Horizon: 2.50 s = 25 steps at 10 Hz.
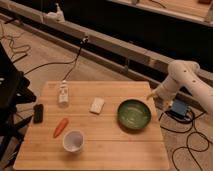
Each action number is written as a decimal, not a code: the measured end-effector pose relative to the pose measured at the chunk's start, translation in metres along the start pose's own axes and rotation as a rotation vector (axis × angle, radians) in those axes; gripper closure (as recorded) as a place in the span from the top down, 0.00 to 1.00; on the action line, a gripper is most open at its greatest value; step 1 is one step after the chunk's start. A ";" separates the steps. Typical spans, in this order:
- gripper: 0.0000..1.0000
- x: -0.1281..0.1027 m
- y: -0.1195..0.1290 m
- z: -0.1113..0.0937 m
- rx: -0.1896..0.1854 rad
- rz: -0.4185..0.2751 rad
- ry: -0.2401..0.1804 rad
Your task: Pick up the ceramic bowl
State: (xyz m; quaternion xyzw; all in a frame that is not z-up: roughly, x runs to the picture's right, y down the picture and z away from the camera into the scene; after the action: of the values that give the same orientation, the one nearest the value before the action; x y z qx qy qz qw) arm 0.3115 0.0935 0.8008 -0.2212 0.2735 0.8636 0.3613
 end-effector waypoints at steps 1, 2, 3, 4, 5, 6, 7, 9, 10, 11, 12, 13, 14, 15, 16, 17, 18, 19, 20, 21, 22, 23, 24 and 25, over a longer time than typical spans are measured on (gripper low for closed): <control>0.65 -0.002 -0.003 -0.005 0.016 -0.006 -0.013; 0.65 -0.002 -0.009 -0.005 0.042 -0.022 -0.013; 0.65 0.001 -0.014 -0.003 0.063 -0.036 -0.008; 0.65 0.004 -0.022 0.003 0.098 -0.056 0.005; 0.65 0.007 -0.024 0.010 0.112 -0.067 0.018; 0.65 0.013 -0.023 0.019 0.120 -0.081 0.041; 0.65 0.020 -0.018 0.028 0.120 -0.097 0.070; 0.65 0.031 -0.015 0.046 0.123 -0.126 0.117; 0.65 0.035 -0.014 0.056 0.128 -0.137 0.134; 0.65 0.037 -0.016 0.066 0.132 -0.143 0.149; 0.64 0.039 -0.018 0.076 0.139 -0.143 0.164; 0.59 0.040 -0.020 0.084 0.148 -0.142 0.175; 0.47 0.040 -0.023 0.092 0.168 -0.146 0.179; 0.39 0.039 -0.023 0.094 0.184 -0.147 0.172; 0.28 0.038 -0.024 0.096 0.200 -0.147 0.161; 0.16 0.036 -0.024 0.096 0.212 -0.142 0.151; 0.10 0.035 -0.024 0.096 0.217 -0.137 0.147; 0.02 0.034 -0.024 0.096 0.218 -0.127 0.139; 0.00 0.031 -0.022 0.094 0.215 -0.118 0.127; 0.00 0.030 -0.019 0.089 0.199 -0.109 0.125; 0.00 0.033 -0.009 0.077 0.160 -0.110 0.128; 0.00 0.035 0.003 0.062 0.108 -0.113 0.127; 0.00 0.037 0.018 0.040 0.032 -0.118 0.121; 0.00 0.038 0.026 0.025 -0.017 -0.122 0.116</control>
State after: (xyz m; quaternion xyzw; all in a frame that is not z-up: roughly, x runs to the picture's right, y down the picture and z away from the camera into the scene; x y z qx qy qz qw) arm 0.2629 0.1128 0.8053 -0.2901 0.2726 0.8280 0.3948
